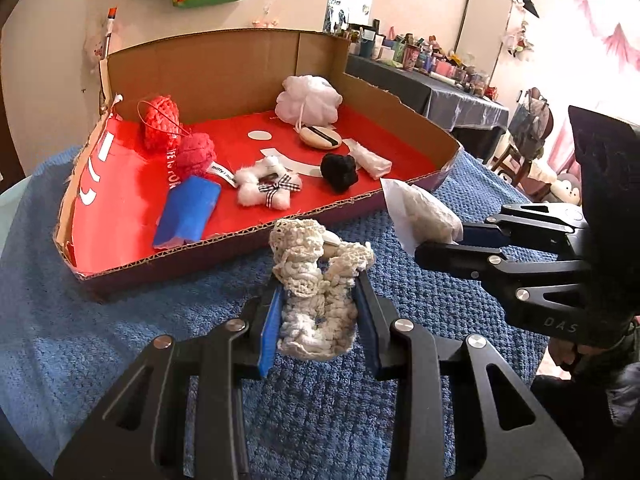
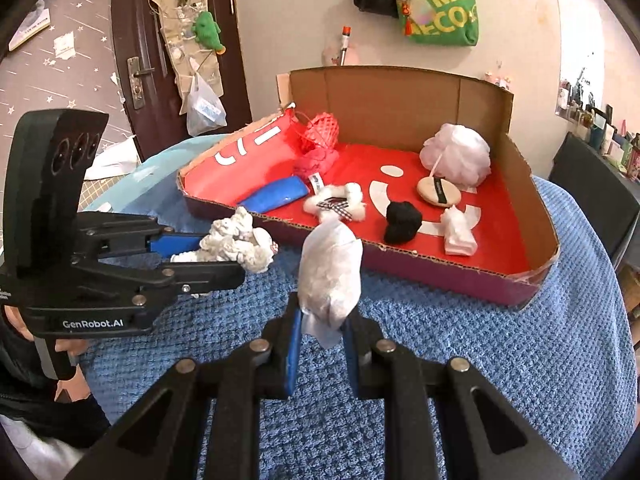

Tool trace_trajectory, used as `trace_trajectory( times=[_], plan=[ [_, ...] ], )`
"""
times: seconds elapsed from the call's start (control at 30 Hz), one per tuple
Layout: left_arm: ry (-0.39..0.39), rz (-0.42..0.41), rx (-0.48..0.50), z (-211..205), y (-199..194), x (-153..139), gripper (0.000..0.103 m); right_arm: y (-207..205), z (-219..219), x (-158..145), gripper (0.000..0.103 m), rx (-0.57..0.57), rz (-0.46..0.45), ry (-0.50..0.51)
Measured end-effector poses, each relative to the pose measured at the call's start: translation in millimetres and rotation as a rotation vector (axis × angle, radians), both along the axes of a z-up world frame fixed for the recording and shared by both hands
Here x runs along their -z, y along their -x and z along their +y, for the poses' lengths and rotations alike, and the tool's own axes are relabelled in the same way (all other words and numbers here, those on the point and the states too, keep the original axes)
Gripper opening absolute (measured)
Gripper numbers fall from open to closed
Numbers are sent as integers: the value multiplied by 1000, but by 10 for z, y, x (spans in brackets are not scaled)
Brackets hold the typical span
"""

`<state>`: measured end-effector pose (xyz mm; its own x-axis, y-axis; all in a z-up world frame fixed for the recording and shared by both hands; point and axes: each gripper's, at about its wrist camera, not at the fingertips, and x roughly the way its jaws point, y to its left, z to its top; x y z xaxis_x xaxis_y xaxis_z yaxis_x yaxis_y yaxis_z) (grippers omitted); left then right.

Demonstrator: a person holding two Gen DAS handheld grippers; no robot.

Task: Organize soft objects
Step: 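Carry the lace scrunchie and white tissue up and into the box with both tools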

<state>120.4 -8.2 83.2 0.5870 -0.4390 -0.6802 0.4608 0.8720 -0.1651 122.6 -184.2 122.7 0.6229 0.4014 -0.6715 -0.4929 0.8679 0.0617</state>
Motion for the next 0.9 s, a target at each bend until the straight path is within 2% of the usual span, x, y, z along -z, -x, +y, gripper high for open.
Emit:
trace_trajectory(
  times=[0.73,0.9],
  plan=[
    [3,-1,-4,8,25,-21,32,13,13,12,21,-7,7,9],
    [33,-10,-1,50,-36,-143,32,-19,-2,-82,21,-11,-15,-11]
  ],
)
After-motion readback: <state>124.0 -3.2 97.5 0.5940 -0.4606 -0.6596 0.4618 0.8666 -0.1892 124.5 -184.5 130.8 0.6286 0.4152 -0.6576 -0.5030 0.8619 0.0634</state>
